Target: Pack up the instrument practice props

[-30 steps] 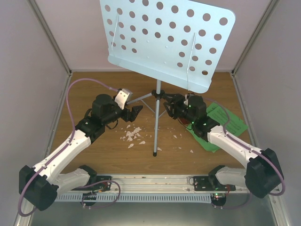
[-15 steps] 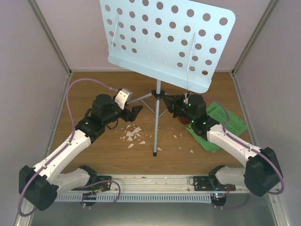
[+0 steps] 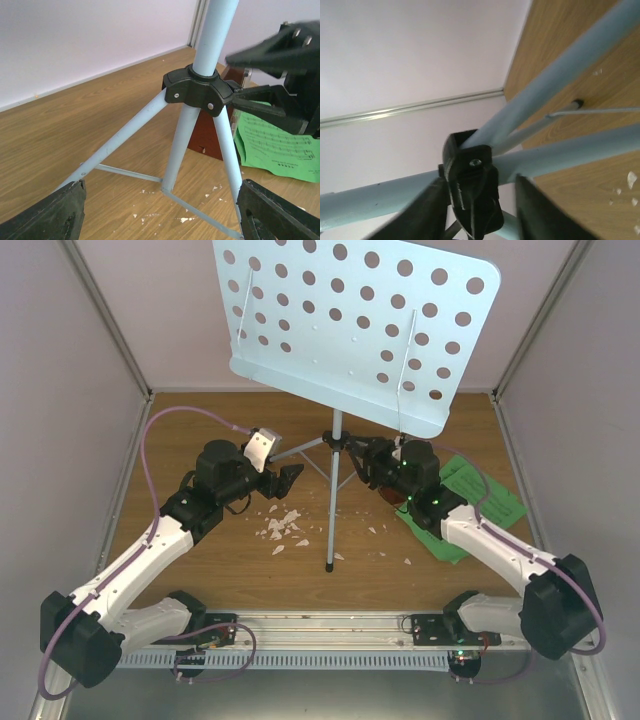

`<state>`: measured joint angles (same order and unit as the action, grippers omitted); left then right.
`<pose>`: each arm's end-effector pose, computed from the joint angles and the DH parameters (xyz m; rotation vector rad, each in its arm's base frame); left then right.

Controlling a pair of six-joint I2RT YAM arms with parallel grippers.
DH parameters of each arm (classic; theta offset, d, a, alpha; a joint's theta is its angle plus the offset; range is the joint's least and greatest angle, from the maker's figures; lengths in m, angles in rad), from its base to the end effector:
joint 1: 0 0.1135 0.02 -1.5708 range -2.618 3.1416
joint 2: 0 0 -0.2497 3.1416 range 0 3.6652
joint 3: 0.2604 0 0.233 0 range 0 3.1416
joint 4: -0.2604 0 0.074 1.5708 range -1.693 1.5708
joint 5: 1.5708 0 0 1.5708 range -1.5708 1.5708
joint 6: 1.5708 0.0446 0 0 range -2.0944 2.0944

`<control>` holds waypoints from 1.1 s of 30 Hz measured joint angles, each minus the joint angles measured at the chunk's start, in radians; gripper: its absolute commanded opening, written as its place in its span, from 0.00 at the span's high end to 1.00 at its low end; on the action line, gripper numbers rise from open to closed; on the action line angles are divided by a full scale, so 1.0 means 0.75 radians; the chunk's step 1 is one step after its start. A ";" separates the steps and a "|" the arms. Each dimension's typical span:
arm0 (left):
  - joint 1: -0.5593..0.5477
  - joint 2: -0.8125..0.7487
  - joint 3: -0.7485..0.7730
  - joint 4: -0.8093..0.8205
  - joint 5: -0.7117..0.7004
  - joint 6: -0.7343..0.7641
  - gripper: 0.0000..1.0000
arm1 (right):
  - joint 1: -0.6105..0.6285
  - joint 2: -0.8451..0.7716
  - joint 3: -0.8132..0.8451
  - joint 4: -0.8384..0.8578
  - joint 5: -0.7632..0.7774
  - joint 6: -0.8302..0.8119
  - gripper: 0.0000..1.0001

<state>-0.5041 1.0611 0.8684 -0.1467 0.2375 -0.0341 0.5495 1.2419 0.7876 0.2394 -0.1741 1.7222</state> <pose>0.2062 -0.1257 0.3082 0.6102 1.8462 -0.5873 0.2375 0.1545 0.2798 1.0721 1.8891 1.6621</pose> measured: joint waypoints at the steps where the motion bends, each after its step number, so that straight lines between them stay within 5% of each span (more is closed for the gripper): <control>1: 0.000 0.000 0.000 0.000 0.000 0.001 0.17 | -0.001 -0.005 -0.001 -0.001 0.015 -0.014 0.37; 11: 0.000 -0.025 -0.015 0.012 -0.002 0.002 0.17 | -0.068 -0.361 -0.135 0.047 0.040 -0.414 0.17; 18: -0.009 -0.110 -0.071 0.067 0.040 -0.081 0.27 | -0.371 -0.617 -0.260 0.146 -0.126 -0.846 0.27; 23: -0.017 -0.165 -0.134 0.108 0.105 -0.196 0.28 | -0.583 -0.344 -0.182 0.328 -0.525 -1.077 0.34; 33: -0.030 -0.166 -0.211 0.207 0.254 -0.398 0.29 | -0.562 0.142 0.210 0.616 -1.117 -1.332 0.47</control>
<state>-0.5262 0.9367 0.7101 0.0082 0.4278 -0.3328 0.1284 1.3487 0.9451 0.7017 -1.0122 0.7235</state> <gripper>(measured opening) 0.714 0.550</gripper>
